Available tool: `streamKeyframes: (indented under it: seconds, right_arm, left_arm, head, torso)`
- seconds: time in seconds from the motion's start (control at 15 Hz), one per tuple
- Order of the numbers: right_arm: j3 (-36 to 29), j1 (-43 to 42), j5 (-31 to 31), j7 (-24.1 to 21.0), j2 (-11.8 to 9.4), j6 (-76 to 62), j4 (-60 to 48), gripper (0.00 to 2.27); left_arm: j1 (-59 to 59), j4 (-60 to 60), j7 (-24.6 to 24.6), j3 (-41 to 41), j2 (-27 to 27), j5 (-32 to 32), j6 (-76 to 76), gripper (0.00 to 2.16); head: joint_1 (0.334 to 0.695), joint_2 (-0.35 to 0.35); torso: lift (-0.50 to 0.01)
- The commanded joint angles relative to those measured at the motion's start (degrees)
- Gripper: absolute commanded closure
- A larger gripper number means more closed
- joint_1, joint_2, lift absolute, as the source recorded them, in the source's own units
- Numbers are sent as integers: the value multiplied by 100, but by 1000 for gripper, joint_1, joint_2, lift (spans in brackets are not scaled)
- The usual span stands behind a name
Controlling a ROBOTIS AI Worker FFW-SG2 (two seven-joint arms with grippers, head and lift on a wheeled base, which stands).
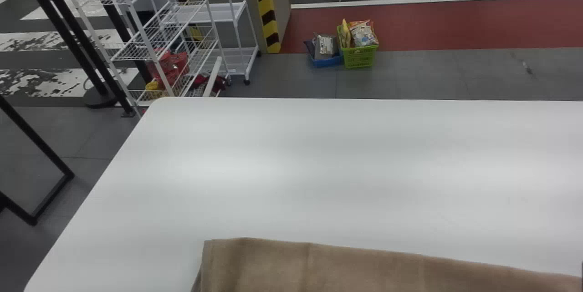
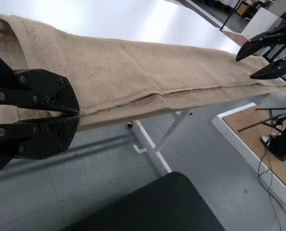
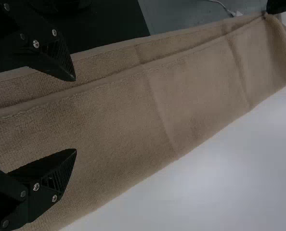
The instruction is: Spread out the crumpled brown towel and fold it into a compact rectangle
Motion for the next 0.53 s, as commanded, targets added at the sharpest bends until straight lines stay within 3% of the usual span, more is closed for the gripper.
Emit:
streamKeyframes:
  seconds: [0.0,0.47]
  right_arm:
    - [421,-205,234,19,12,187,32,417]
    - [1722,-750,875,19,83,785,270,475]
  left_arm:
    - [-11,9,2,-4,1,-1,0,1021]
    - [-55,105,11,5,37,52,-18,1021]
  head:
    - [695,238]
    - [695,350]
  torso:
    - [-127]
    - [-127]
